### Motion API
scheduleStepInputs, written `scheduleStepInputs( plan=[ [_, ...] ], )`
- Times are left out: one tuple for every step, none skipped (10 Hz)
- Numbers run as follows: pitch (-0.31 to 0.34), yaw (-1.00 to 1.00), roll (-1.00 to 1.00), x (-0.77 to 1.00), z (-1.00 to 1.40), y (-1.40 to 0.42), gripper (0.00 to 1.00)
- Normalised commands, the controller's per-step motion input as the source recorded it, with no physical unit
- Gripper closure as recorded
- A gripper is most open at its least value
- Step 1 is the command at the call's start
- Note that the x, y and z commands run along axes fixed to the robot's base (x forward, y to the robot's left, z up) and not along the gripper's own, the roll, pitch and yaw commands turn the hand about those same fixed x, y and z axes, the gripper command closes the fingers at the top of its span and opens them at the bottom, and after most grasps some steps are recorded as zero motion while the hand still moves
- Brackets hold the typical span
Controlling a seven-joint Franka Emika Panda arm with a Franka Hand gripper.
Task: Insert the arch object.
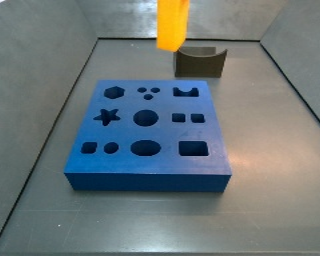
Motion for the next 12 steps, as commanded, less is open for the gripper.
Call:
scheduleStepInputs(
  plan=[
    [0.023,-0.84,0.00,0.21,-0.14,0.21,1.00],
    [0.013,-0.87,0.00,0.17,-0.13,0.17,1.00],
    [0.000,-0.96,0.00,0.07,-0.14,0.09,1.00],
    [0.000,-1.00,0.00,0.00,-0.13,0.00,1.00],
    [0.000,-1.00,0.00,0.00,-0.15,0.00,1.00],
    [0.000,-1.00,0.00,0.00,-0.15,0.00,1.00],
    [0.000,-1.00,0.00,0.00,-0.16,0.00,1.00],
    [0.000,-1.00,0.00,0.00,-0.19,0.00,1.00],
    [0.000,-1.00,0.02,0.00,-0.25,0.00,1.00],
    [0.000,-1.00,0.02,0.00,-0.28,0.00,1.00],
    [-0.004,-1.00,0.01,0.00,-0.29,0.00,1.00],
    [-0.010,-1.00,0.05,0.00,-0.37,0.00,1.00]
  ],
)
